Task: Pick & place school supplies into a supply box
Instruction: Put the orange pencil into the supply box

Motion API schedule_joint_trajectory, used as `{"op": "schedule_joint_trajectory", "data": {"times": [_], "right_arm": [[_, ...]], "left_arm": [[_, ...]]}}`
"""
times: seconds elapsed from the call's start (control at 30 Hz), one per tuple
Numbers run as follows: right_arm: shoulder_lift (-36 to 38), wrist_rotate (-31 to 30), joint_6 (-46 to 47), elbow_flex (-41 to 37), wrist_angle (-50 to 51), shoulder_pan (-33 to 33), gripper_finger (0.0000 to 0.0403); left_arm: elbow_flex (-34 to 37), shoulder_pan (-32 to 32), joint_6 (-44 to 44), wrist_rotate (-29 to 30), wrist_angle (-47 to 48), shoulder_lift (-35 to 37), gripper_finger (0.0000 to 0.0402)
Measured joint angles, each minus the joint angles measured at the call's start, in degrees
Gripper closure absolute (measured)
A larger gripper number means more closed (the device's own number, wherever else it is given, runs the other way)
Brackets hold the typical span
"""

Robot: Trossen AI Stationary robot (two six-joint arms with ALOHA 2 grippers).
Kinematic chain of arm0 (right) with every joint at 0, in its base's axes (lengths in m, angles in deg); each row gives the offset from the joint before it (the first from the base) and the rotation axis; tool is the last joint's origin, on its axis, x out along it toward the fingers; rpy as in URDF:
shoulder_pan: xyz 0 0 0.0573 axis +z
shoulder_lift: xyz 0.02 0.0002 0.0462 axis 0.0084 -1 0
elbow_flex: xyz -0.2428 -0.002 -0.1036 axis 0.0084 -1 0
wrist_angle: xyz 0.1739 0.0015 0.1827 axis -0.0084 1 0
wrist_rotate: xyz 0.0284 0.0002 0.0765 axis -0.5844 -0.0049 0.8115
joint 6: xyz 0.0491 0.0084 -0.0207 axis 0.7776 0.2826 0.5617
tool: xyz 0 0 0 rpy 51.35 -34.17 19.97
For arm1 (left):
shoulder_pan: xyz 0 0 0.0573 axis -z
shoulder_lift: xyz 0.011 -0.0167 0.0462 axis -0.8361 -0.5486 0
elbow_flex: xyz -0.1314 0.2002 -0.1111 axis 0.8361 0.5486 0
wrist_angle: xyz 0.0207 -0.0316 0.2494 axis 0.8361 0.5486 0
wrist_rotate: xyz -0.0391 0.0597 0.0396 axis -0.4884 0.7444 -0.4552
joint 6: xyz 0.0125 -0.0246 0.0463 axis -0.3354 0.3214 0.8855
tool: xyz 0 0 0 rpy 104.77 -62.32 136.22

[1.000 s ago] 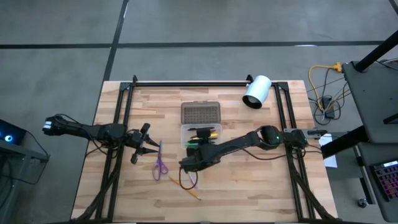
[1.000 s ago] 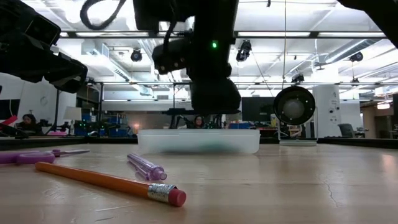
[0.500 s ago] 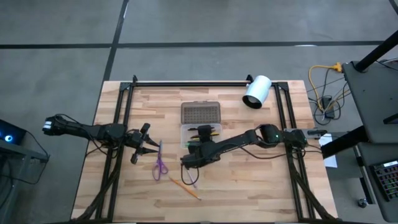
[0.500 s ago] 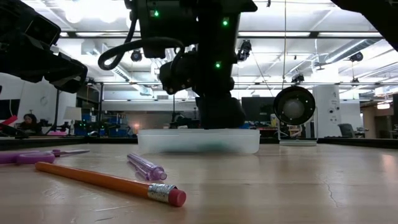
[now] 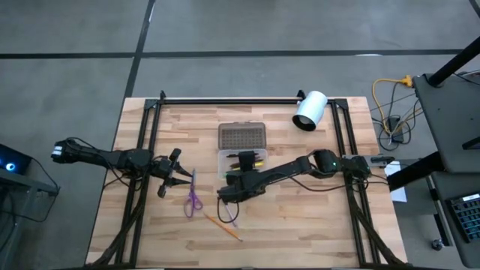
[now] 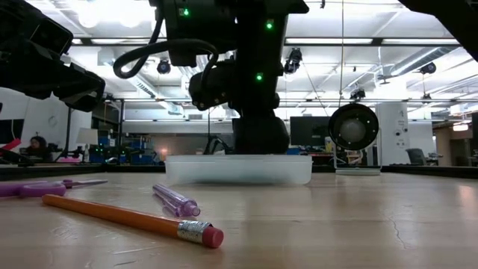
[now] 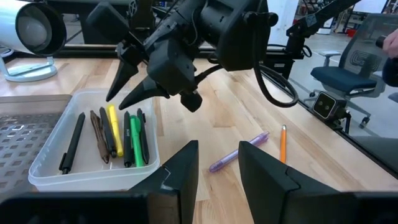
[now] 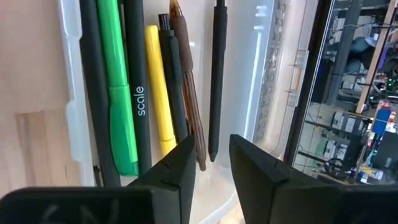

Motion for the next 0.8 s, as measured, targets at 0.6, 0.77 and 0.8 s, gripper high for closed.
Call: {"op": "schedule_joint_trajectory", "data": {"times": [0.6, 0.77, 0.8], "right_arm": [[0.1, -0.1, 6.2, 2.0, -1.4, 0.4, 0.0335], [0.3, -2.2, 6.6, 1.1, -2.5, 1.3, 0.0328], [0.5, -4.1, 7.0, 0.5, -3.5, 1.4, 0.0326]], "left_arm": [[0.0, 0.0, 0.0, 0.0, 0.0, 0.0, 0.0303], [0.0, 0.0, 0.0, 0.0, 0.0, 0.0, 0.0303], [0.0, 0.0, 0.0, 0.0, 0.0, 0.0, 0.0303]]}}
